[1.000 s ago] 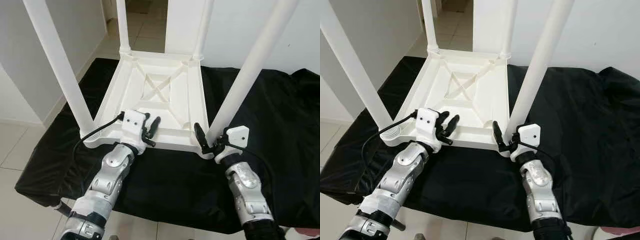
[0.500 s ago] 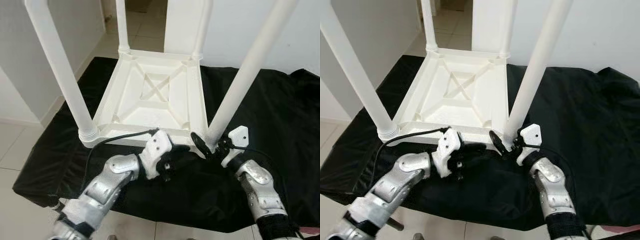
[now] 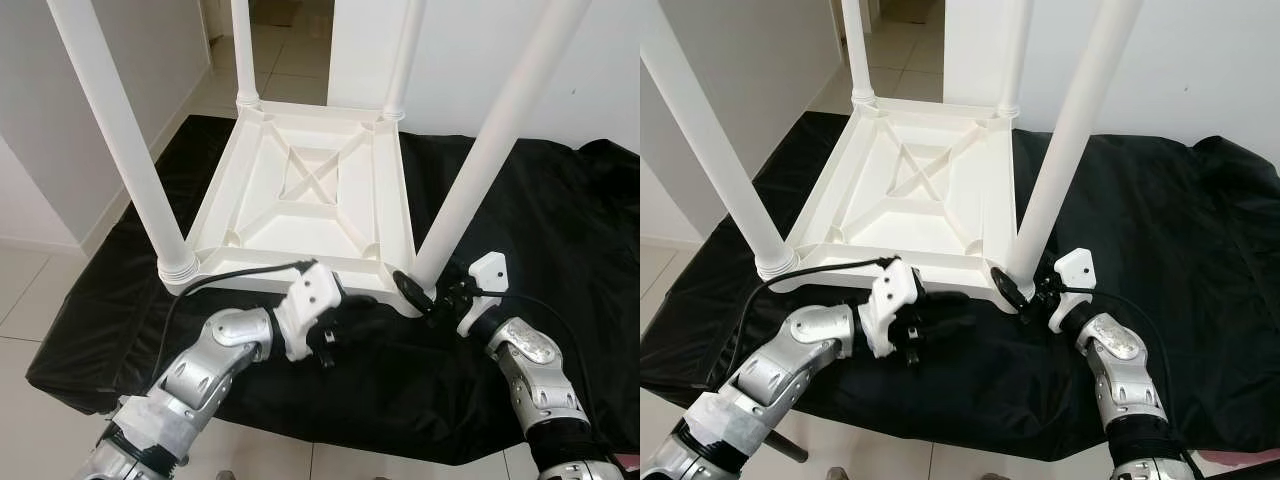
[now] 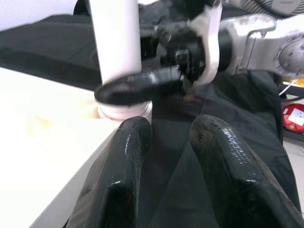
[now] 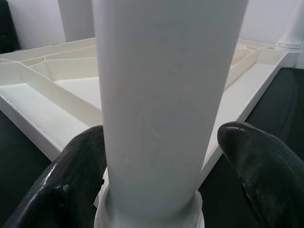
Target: Building children table
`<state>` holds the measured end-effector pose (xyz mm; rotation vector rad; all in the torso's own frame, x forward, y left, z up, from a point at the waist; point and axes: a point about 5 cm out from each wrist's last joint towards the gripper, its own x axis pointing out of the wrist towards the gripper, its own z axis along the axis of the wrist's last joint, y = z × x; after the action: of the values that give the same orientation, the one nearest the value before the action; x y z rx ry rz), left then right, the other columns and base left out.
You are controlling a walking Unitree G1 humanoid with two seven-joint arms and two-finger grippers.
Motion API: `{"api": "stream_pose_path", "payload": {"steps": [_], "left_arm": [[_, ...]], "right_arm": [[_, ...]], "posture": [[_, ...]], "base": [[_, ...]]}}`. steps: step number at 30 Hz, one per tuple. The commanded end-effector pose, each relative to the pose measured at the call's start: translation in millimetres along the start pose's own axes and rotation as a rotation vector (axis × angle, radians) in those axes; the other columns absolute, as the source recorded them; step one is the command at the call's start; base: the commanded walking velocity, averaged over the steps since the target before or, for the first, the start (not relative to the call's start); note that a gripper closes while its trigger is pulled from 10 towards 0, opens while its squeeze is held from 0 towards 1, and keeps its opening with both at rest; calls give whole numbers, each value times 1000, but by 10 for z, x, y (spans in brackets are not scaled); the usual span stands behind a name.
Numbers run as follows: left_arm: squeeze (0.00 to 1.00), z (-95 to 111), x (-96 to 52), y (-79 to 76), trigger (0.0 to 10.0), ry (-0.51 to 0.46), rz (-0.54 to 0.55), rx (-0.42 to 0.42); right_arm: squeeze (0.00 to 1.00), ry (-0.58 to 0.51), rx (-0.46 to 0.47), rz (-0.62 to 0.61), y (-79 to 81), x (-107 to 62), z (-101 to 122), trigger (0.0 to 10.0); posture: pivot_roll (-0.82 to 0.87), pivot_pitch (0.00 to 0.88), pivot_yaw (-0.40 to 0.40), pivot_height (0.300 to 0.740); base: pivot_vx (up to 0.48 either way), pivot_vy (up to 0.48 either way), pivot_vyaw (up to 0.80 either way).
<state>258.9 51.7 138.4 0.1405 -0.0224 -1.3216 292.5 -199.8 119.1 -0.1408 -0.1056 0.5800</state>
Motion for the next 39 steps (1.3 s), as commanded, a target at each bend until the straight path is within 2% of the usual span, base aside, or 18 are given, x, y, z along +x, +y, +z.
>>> {"api": "stream_pose_path", "payload": {"steps": [1, 5, 7, 8, 9, 10, 11, 13, 14, 15, 28, 29, 31, 32, 35, 37, 38, 39], "left_arm": [[0, -17, -32, 23, 10000, 25, -40, 15], [0, -18, -50, 57, 10000, 27, -14, 17], [0, -22, -50, 57, 10000, 31, -12, 20], [0, -25, -48, 53, 10000, 33, -13, 21], [0, -25, -48, 53, 10000, 33, -13, 21], [0, -26, -45, 48, 10000, 34, -15, 23], [0, -25, -41, 44, 10000, 33, -16, 23], [0, -25, -41, 44, 10000, 33, -16, 23], [0, -26, -38, 41, 10000, 34, -16, 24], [0, -27, -35, 40, 10000, 32, -16, 24], [0, -31, -41, 46, 10000, 37, -20, 31], [0, -32, -42, 46, 10000, 38, -21, 31], [0, -32, -42, 46, 10000, 38, -21, 31], [0, -32, -41, 45, 10000, 38, -23, 31], [0, -33, -38, 44, 10000, 38, -23, 31], [0, -35, -33, 39, 10000, 38, -27, 31], [0, -35, -33, 39, 10000, 38, -27, 31], [0, -36, -30, 38, 10000, 39, -29, 31]], "right_arm": [[0, -1, -8, 11, -4, 13, -2, 10000], [0, -4, -2, 18, -10, 31, -10, 10000], [0, -6, 0, 22, -11, 50, -10, 9059], [0, -9, -1, 27, -11, 67, -10, 8078], [0, -9, -1, 27, -11, 67, -10, 8078], [0, -10, 0, 31, -11, 80, -9, 6471], [0, -12, -1, 36, -14, 95, -8, 3451], [0, -12, -1, 36, -14, 95, -8, 3451], [0, -14, -3, 36, -18, 102, -6, 275], [0, -14, -3, 38, -20, 104, -8, 0], [0, -16, 15, -14, 17, 81, -28, 0], [0, -20, 14, -58, 36, 82, -19, 5922], [0, -20, 14, -58, 36, 82, -19, 5922], [0, -16, 5, -136, 51, 95, -13, 10000], [0, -13, 9, -193, 70, 107, -7, 10000], [0, -12, 83, -385, 130, 125, -9, 10000], [0, -12, 83, -385, 130, 125, -9, 10000], [0, -2, 136, -487, 164, 122, -31, 10000]], "posture": [[-77, 0, -9, 740], [-75, 0, -10, 740], [-72, 0, -11, 740], [-71, 0, -11, 740], [-71, 0, -11, 740], [-70, 0, -12, 740], [-70, 0, -11, 740], [-70, 0, -11, 740], [-70, 0, -12, 740], [-66, 0, -17, 740], [-63, 0, -20, 740], [-64, 0, -20, 740], [-64, 0, -20, 740], [-65, 0, -20, 740], [-65, 0, -20, 740], [-68, 0, -19, 740], [-68, 0, -19, 740], [-70, 0, -17, 740]], "base": [[0, 0, 0], [0, 0, 0], [0, 0, 0], [0, 0, 0], [0, 0, 0], [0, 0, 0], [0, 0, 0], [0, 0, 0], [0, 0, 0], [0, 0, 0], [0, 0, 0], [0, 0, 0], [0, 0, 0], [0, 0, 0], [0, 0, 0], [0, 0, 0], [0, 0, 0], [0, 0, 0]]}}
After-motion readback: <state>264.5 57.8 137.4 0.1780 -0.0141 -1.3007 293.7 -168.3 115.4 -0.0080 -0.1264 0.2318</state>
